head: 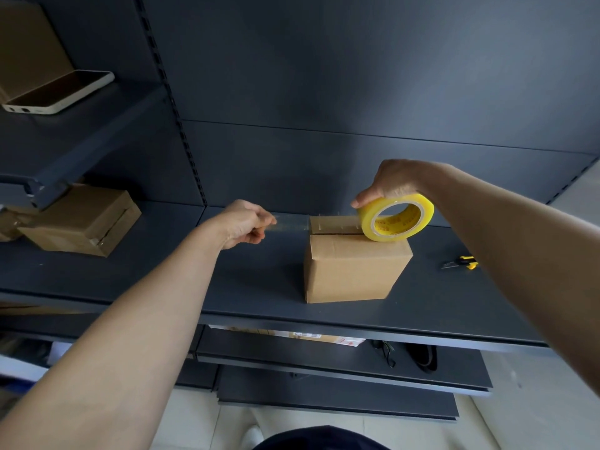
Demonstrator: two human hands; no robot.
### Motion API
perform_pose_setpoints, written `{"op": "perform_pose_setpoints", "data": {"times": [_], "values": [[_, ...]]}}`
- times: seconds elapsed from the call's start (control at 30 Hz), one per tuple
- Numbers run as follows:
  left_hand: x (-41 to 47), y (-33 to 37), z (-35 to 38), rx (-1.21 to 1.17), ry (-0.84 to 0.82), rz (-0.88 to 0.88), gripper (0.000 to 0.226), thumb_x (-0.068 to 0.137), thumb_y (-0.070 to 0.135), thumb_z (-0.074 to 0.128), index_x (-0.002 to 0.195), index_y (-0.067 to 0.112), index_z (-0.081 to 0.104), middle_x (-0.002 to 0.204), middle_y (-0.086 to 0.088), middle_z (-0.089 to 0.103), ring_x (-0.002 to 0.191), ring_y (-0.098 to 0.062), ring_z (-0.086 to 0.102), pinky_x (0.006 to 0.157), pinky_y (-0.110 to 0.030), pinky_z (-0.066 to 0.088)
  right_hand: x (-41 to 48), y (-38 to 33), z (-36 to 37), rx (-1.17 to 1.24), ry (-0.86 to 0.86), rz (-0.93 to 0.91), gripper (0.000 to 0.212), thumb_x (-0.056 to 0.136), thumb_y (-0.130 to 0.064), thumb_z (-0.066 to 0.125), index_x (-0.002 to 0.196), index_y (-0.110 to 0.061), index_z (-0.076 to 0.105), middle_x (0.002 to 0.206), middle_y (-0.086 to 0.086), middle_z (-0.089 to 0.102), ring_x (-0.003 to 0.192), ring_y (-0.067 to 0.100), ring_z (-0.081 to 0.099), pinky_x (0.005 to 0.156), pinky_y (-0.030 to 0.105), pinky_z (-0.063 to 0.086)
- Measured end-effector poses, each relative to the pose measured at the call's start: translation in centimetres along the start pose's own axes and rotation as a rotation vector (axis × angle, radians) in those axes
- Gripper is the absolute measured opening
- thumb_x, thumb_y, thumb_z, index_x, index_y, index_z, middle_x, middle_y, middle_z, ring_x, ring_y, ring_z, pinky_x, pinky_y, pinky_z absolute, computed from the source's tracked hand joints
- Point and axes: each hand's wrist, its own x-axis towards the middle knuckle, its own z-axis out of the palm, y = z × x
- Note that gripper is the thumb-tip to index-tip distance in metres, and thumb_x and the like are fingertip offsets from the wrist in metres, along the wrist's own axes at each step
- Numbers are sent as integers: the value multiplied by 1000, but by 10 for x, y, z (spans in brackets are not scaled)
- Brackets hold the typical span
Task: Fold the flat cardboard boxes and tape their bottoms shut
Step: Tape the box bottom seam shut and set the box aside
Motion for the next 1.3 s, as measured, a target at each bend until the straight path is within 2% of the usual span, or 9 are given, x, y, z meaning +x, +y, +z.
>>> {"op": "perform_pose_setpoints", "data": {"times": [0.2,0.3,0.47,0.6,0.93,1.0,1.1,1.2,1.3], "values": [[2,-6,2,73,32,-10,5,89,9,63,89,5,65,57,-3,48,55,-15,47,58,-27,45,0,-1,0,-1,-5,4,54,64,-71,70,70,-18,64,76,4,62,75,23,61,75,36,50],[4,-19,8,15,20,-41,12,90,16,65,96,5,65,59,-2,48,58,-14,47,61,-27,46,1,-2,1,-6,-6,7,55,63,-72,70,67,-18,63,74,4,61,74,23,61,76,36,50],[13,-42,24,49,5,-57,19,90,24,64,94,6,64,65,-2,50,62,-13,49,67,-26,48,3,-4,2,-3,-13,0,54,62,-71,71,69,-18,65,75,4,63,76,23,62,78,37,52],[23,-54,43,68,56,-43,21,91,26,64,82,8,57,63,-2,49,58,-14,49,59,-25,45,1,-5,3,-3,3,7,53,62,-70,71,64,-17,62,70,4,60,69,22,58,68,33,46],[35,-54,81,2,34,-105,28,94,19,59,70,9,48,60,-5,45,53,-16,42,51,-26,40,-1,-4,4,9,11,-7,52,65,-68,71,65,-17,61,70,3,60,69,20,58,70,33,48],[35,-52,87,5,42,-126,22,96,8,52,74,8,47,62,-7,44,53,-17,41,51,-27,38,-1,-4,4,8,11,-7,53,66,-68,71,66,-16,62,71,3,60,69,20,58,71,33,48],[36,-51,91,16,55,-162,6,98,5,41,97,8,46,71,-7,48,53,-17,44,48,-25,41,0,-3,4,-1,9,-12,54,66,-69,70,70,-16,64,75,4,62,73,21,60,74,34,50],[33,-57,90,91,25,-213,20,98,21,49,115,19,39,96,-9,52,52,-15,50,39,-19,44,2,-3,4,2,5,-20,54,66,-69,69,72,-16,65,77,4,63,76,21,61,77,36,51],[34,-59,92,142,105,-239,29,95,14,55,120,7,43,108,-15,55,57,-16,53,47,-23,48,3,-2,4,-1,6,-25,55,66,-70,69,71,-16,65,76,4,63,75,21,61,78,37,51]]}}
